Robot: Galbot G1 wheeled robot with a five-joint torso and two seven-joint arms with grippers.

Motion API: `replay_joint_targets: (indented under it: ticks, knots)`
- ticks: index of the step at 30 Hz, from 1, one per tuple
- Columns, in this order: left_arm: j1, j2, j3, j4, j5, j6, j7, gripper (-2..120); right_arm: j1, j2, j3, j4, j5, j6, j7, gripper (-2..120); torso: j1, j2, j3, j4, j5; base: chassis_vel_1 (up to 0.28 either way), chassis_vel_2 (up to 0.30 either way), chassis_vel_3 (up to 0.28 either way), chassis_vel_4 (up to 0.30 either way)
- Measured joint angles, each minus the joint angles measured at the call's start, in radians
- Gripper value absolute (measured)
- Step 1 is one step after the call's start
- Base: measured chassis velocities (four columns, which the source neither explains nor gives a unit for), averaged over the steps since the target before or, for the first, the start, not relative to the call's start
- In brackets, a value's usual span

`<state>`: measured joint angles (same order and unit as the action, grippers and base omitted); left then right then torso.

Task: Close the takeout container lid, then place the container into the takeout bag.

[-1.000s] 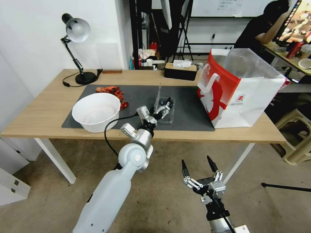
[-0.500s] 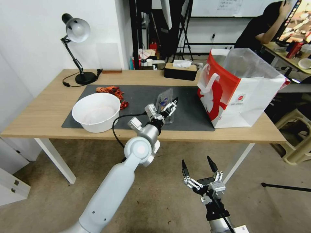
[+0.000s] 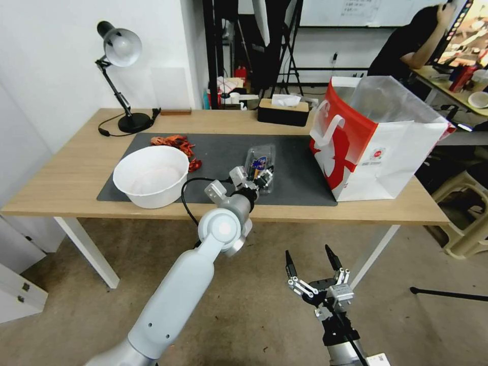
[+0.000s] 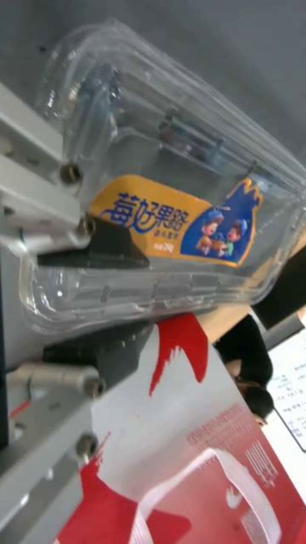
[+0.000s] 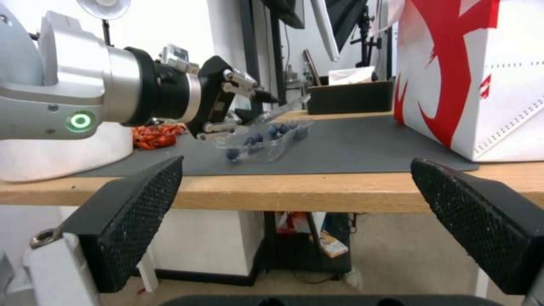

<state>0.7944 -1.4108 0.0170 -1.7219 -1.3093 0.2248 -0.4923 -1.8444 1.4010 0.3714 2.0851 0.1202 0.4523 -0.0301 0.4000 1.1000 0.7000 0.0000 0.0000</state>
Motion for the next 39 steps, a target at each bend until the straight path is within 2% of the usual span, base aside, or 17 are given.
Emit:
replay_joint_targets:
  ticks: [2, 5, 7, 9, 11, 13, 14, 17, 18, 21, 22, 23, 25, 27, 29, 35, 39]
  knots:
    - [-0.001, 0.001, 0.0, -0.002, 0.0, 0.012, -0.009, 17, 0.003, -0.001, -0.001, 0.004, 0.005, -0.006, 0.0, 100, 0.0, 0.0, 0.0, -0.0001, 0.0, 0.0, 0.0, 0.0, 0.0]
    - [-0.004, 0.002, 0.004, -0.001, 0.002, 0.022, -0.017, 1, 0.023, -0.018, 0.003, 0.027, 0.063, -0.041, -0.013, 100, 0.0, 0.0, 0.0, -0.0001, 0.0, 0.0, 0.0, 0.0, 0.0]
    - [-0.005, 0.002, 0.004, 0.001, 0.002, 0.023, -0.018, 0, 0.029, -0.022, 0.006, 0.033, 0.079, -0.05, -0.018, 100, 0.0, 0.0, 0.0, -0.0001, 0.0, 0.0, 0.0, 0.0, 0.0]
    - [-0.005, 0.006, 0.003, 0.005, 0.004, 0.028, -0.024, 0, 0.057, -0.052, 0.021, 0.067, 0.196, -0.106, -0.049, 100, 0.0, 0.0, 0.0, -0.0001, 0.0, 0.0, 0.0, 0.0, 0.0]
    - [-0.005, 0.008, 0.003, 0.006, 0.005, 0.029, -0.026, 0, 0.065, -0.06, 0.025, 0.075, 0.228, -0.122, -0.055, 100, 0.0, 0.0, 0.0, -0.0001, 0.0001, 0.0, 0.0, 0.0, 0.0]
    - [-0.004, 0.012, 0.002, 0.009, 0.009, 0.032, -0.029, 0, 0.108, -0.096, 0.044, 0.114, 0.384, -0.194, -0.062, 100, 0.0, 0.0, 0.0, 0.0, 0.0, 0.0, 0.0, 0.0, 0.0]
    - [-0.004, 0.012, 0.002, 0.009, 0.009, 0.032, -0.029, 0, 0.108, -0.096, 0.044, 0.114, 0.384, -0.194, -0.062, 100, 0.0, 0.0, 0.0, 0.0, 0.0, 0.0, 0.0, 0.0, 0.0]
    - [-0.001, 0.013, 0.001, 0.014, 0.012, 0.032, -0.028, 0, 0.188, -0.146, 0.076, 0.153, 0.593, -0.292, -0.024, 100, 0.0, 0.0, 0.0, 0.0, 0.0, 0.0, 0.0, 0.0, 0.0]
    - [-0.001, 0.013, 0.001, 0.014, 0.012, 0.032, -0.028, 0, 0.188, -0.146, 0.076, 0.153, 0.593, -0.292, -0.024, 100, 0.0, 0.0, 0.0, 0.0, 0.0, 0.0, 0.0, 0.0, 0.0]
    - [0.0, 0.012, 0.006, 0.023, 0.014, 0.031, -0.027, 0, 0.27, -0.189, 0.103, 0.165, 0.803, -0.388, 0.023, 100, 0.0, 0.0, 0.0, -0.0001, 0.0, 0.0, 0.0, 0.0, 0.0]
    - [0.0, 0.012, 0.006, 0.023, 0.014, 0.031, -0.027, 0, 0.27, -0.189, 0.103, 0.165, 0.803, -0.388, 0.023, 100, 0.0, 0.0, 0.0, -0.0001, 0.0, 0.0, 0.0, 0.0, 0.0]
    - [0.0, 0.012, 0.007, 0.025, 0.016, 0.031, -0.026, 0, 0.321, -0.213, 0.109, 0.156, 0.894, -0.433, 0.048, 100, 0.0, 0.0, 0.0, 0.0001, 0.0, 0.0, 0.0, 0.0, 0.0]
    - [0.0, 0.012, 0.007, 0.025, 0.017, 0.03, -0.026, 0, 0.349, -0.227, 0.11, 0.145, 0.935, -0.455, 0.062, 100, 0.0, 0.0, 0.0, 0.0, 0.0, 0.0, 0.0, 0.0, 0.0]
    - [0.0, 0.013, 0.008, 0.025, 0.018, 0.027, -0.027, 0, 0.44, -0.267, 0.104, 0.104, 1.05, -0.515, 0.11, 100, 0.0, 0.0, 0.0, -0.0001, 0.0002, 0.0, 0.0, 0.0, 0.0]
    - [0.001, 0.014, 0.007, 0.025, 0.018, 0.027, -0.027, 0, 0.461, -0.275, 0.102, 0.094, 1.072, -0.526, 0.122, 100, 0.0, 0.0, 0.0, -0.0002, 0.0002, 0.0, 0.0, 0.0, 0.0]
    - [0.002, 0.016, 0.004, 0.023, 0.018, 0.018, -0.029, 0, 0.688, -0.331, 0.067, -0.009, 1.283, -0.657, 0.248, 100, 0.0, 0.0, 0.0, 0.0001, -0.0002, 0.0, 0.0, 0.0, 0.0]
    - [0.003, 0.014, 0.003, 0.024, 0.018, 0.014, -0.029, 0, 0.793, -0.34, 0.038, -0.069, 1.329, -0.718, 0.308, 100, 0.0, 0.0, 0.0, 0.0001, -0.0001, 0.0, 0.0, 0.0, 0.0]
